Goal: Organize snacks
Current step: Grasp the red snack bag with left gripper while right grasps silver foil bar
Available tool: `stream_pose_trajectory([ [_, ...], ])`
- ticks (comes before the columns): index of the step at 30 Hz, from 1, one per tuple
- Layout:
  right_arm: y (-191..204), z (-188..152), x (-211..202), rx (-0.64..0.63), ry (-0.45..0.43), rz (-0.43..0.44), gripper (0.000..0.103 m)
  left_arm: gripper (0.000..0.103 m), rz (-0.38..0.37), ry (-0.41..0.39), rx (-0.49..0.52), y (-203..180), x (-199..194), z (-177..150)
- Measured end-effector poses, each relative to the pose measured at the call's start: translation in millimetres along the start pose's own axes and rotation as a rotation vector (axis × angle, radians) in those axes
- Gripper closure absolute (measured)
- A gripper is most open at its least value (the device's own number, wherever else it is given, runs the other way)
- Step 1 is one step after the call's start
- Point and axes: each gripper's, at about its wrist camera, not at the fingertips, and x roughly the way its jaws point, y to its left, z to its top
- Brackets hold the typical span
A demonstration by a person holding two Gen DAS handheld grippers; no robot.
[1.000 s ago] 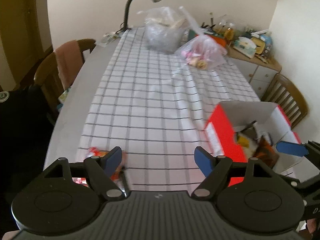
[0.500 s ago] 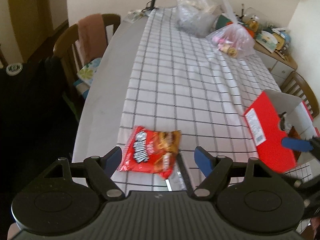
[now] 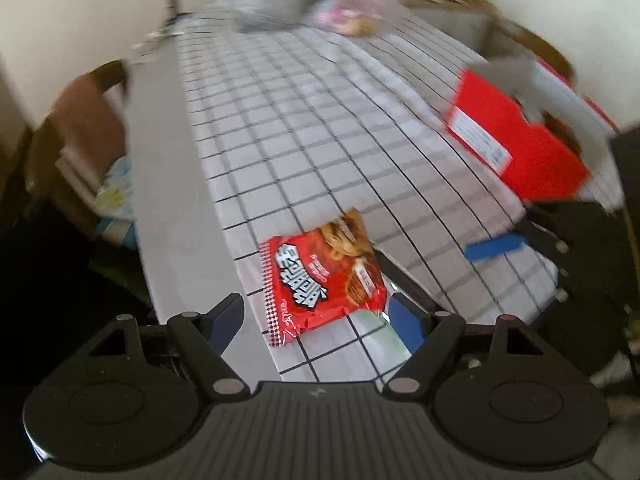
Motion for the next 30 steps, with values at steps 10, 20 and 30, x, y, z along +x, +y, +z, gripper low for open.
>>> stream_pose_trajectory([
  [10,13.7,10.2,34.6,-0.035,0.041,-0.080,0.024,0.024,-0.062,0.067,0.187,9.8,23.5,1.6],
  [20,14.1,12.3,42.8,-0.050,0.063,-0.087,0.044,0.024,-0.068,0.098,0.398,-2.1,46.1,7.4],
  [30,-6.7,11.3,37.3,0.005,0.062,-0.060,0.062,0.024,-0.067,0.110,0.639,-23.1,65.6,15.0],
])
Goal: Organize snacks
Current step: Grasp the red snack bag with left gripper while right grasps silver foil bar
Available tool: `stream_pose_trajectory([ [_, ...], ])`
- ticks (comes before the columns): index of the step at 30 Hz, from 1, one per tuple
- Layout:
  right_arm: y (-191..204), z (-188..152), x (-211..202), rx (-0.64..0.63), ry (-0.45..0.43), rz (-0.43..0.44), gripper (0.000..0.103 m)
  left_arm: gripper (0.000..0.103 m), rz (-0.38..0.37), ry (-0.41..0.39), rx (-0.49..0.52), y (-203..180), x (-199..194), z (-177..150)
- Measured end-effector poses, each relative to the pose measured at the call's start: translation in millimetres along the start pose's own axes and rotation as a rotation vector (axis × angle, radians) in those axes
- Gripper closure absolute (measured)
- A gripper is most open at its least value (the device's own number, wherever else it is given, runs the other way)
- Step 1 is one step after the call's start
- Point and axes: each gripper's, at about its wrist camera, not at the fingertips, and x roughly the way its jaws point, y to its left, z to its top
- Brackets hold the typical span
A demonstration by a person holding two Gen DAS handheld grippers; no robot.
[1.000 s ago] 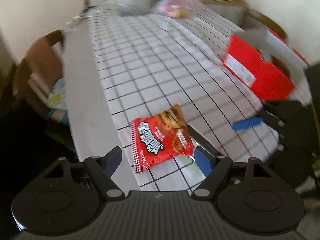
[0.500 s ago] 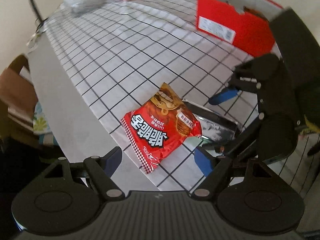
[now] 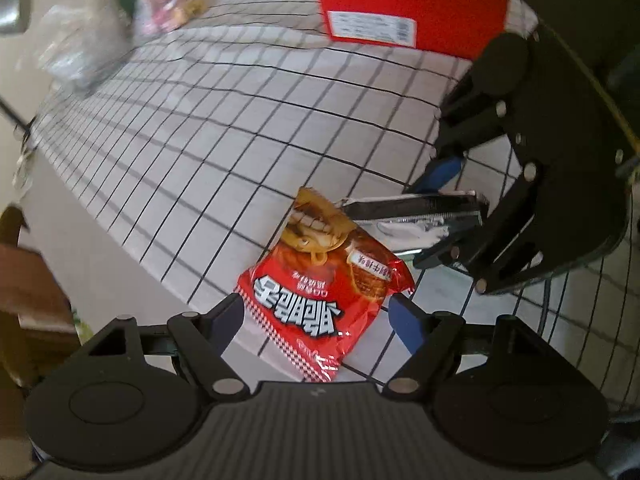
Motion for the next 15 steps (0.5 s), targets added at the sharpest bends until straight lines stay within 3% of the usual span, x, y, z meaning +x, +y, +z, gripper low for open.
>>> stream_pose_trajectory([
  [8,-23.7,-14.7,-10.0,0.099,0.001,0.021,0.062,0.024,-0.016,0.018,0.118,-8.0,20.9,16.2],
  [15,-36.1,-26.0,-23.7,0.162,-0.015,0.036,0.062,0.024,-0.030,0.034,0.087,2.3,45.8,32.0],
])
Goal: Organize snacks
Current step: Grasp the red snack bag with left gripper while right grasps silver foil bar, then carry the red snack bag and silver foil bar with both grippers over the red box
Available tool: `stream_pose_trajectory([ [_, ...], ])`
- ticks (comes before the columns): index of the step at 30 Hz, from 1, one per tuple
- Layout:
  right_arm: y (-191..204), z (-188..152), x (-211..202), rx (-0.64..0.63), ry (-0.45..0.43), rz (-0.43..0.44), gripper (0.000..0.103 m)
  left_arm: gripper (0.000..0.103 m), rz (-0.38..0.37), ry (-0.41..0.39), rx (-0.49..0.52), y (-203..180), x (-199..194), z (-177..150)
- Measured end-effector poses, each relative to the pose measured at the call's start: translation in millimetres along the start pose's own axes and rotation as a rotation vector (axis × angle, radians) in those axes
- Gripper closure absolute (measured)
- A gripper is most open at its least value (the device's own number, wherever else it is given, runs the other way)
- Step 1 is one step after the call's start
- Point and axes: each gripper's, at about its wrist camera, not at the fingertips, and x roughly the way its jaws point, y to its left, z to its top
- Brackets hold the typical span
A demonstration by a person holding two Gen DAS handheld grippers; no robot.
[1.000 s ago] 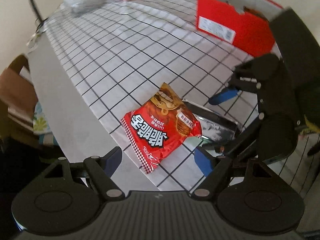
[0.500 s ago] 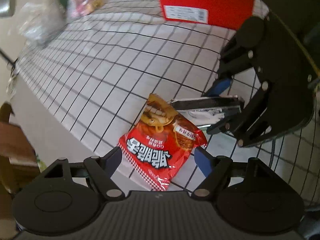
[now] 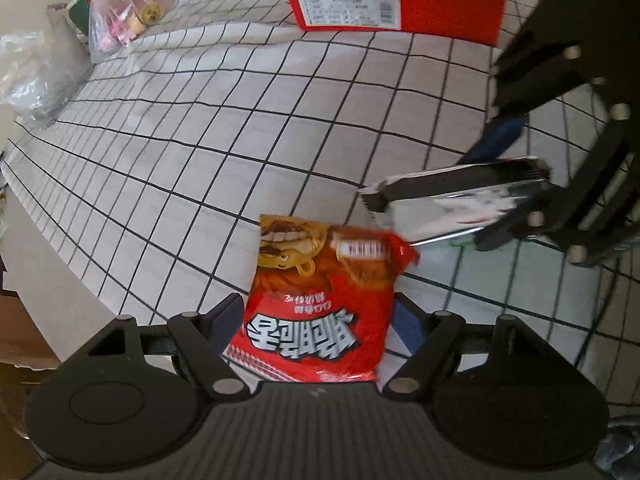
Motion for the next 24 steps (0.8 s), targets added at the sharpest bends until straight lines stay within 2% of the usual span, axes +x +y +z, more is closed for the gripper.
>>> stream_pose_trajectory([
  [4,-6.2,-3.6,-6.0,0.040,-0.012,0.003,0.062,0.021,-0.031,0.009,-0.060,10.9,12.3,3.1],
  [10,-12.9,-7.1,-14.0,0.093,-0.030,-0.007,0.062,0.021,-0.069,0.003,-0.219,22.5,17.5,3.6],
  [14,-17.2,-8.3,-20.2,0.130,-0.052,-0.015,0.062,0.029,-0.053,0.006,-0.323,22.0,14.7,-0.1],
  [17,-20.1,-7.9,-21.8,0.145,-0.069,-0.026,0.062,0.030,-0.064,0.008,-0.437,27.0,12.5,-2.3],
  [20,-17.4,-12.8,-27.8,0.157,-0.086,-0.035,0.062,0.030,-0.035,0.016,-0.538,27.1,9.8,-7.4],
  [24,-15.2,-17.0,-37.4,0.164,-0.107,-0.051,0.062,0.032,-0.034,0.009,-0.675,26.3,0.8,-16.7],
])
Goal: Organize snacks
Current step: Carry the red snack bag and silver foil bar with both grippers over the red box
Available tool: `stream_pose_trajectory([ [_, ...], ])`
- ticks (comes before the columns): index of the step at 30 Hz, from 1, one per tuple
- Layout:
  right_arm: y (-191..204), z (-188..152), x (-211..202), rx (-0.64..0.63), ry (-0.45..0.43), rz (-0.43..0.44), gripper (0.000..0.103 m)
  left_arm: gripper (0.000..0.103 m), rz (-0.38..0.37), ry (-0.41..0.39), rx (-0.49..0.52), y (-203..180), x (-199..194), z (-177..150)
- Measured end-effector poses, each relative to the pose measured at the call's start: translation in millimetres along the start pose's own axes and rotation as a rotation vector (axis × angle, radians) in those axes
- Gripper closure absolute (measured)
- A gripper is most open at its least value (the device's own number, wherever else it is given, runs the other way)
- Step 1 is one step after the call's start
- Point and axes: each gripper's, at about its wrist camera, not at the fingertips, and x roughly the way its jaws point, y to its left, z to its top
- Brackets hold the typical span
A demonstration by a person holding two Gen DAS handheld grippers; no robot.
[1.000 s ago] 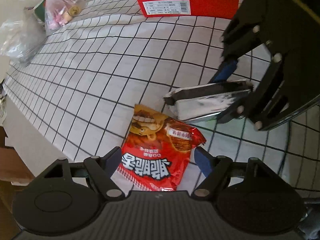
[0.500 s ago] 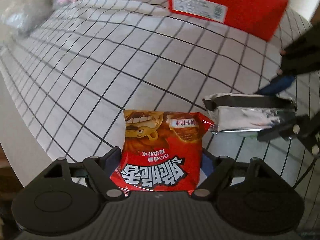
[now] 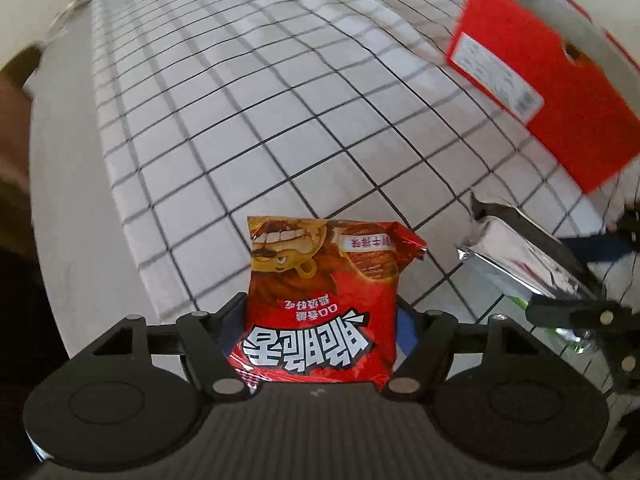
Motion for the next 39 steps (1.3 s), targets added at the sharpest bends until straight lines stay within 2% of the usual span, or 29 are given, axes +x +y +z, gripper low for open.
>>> stream_pose_trajectory([
  [3,-3.8,-0.8,-13.7,0.004,-0.023,-0.014,0.062,0.033,-0.025,-0.010,-0.096,1.8,-10.7,-8.7],
  [9,-20.4,5.2,-45.2,0.020,-0.085,-0.031,0.062,0.033,-0.043,-0.080,-0.230,-9.6,-42.4,-19.3],
  [15,-45.7,11.1,-80.3,0.035,-0.159,-0.024,0.062,0.033,-0.052,-0.154,-0.313,-29.6,-76.0,-19.7],
  [27,-114.9,21.7,-138.9,0.022,-0.267,-0.015,0.062,0.033,-0.038,-0.222,-0.372,-102.8,-107.0,15.2],
  [32,-151.6,21.3,-154.6,0.023,-0.291,-0.032,0.062,0.032,-0.014,-0.266,-0.370,-139.5,-112.2,34.5],
  [39,-202.1,18.6,-168.7,0.022,-0.308,-0.052,0.062,0.032,0.004,-0.286,-0.379,-182.4,-107.6,62.5],
])
